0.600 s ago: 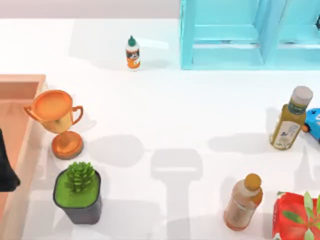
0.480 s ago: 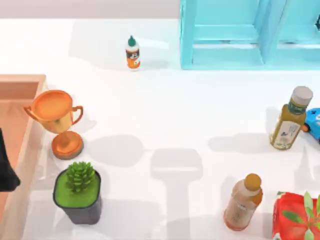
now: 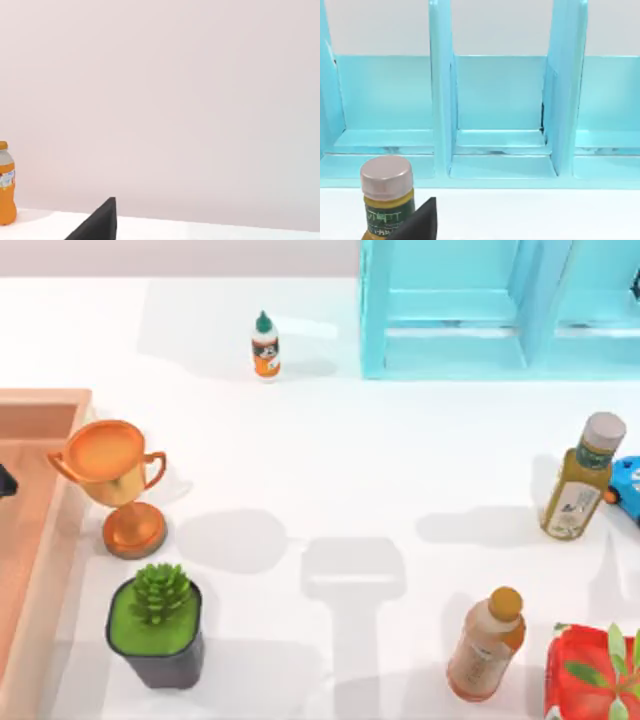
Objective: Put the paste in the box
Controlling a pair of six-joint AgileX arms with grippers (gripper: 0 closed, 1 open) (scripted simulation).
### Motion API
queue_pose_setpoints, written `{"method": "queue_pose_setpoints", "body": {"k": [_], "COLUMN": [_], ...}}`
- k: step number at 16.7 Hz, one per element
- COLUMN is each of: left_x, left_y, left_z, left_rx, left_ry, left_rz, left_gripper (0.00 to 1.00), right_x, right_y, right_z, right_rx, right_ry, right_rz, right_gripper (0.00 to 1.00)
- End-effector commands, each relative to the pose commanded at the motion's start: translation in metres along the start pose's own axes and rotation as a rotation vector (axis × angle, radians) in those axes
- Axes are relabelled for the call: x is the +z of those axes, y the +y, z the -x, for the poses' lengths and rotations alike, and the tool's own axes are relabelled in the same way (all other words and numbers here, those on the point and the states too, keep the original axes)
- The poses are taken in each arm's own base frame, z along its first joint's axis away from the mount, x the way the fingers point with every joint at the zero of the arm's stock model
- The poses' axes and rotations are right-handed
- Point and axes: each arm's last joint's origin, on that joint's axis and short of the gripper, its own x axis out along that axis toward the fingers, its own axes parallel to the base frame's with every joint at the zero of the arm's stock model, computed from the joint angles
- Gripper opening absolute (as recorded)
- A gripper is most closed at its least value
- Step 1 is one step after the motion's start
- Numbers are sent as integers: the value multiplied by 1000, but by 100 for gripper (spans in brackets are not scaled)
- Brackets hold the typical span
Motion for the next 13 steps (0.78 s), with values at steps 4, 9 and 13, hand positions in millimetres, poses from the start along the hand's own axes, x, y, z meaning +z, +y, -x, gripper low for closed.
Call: {"method": "queue_pose_setpoints", "body": {"k": [4, 9, 13], "left_x": [37, -13, -104], "left_y": [-30, -95, -145], "left_z": [-67, -176, -221], "left_rx": [6, 12, 8], "left_ry": [11, 175, 338], "left_rz": [67, 80, 30], "left_gripper": [100, 100, 100], "right_x": [0, 0, 0], "right_y": [0, 0, 0], "right_z": [0, 0, 0], "right_rx": [0, 0, 0], "right_ry": [0, 0, 0], "right_rz": [0, 0, 0], "right_gripper": [100, 100, 100]}}
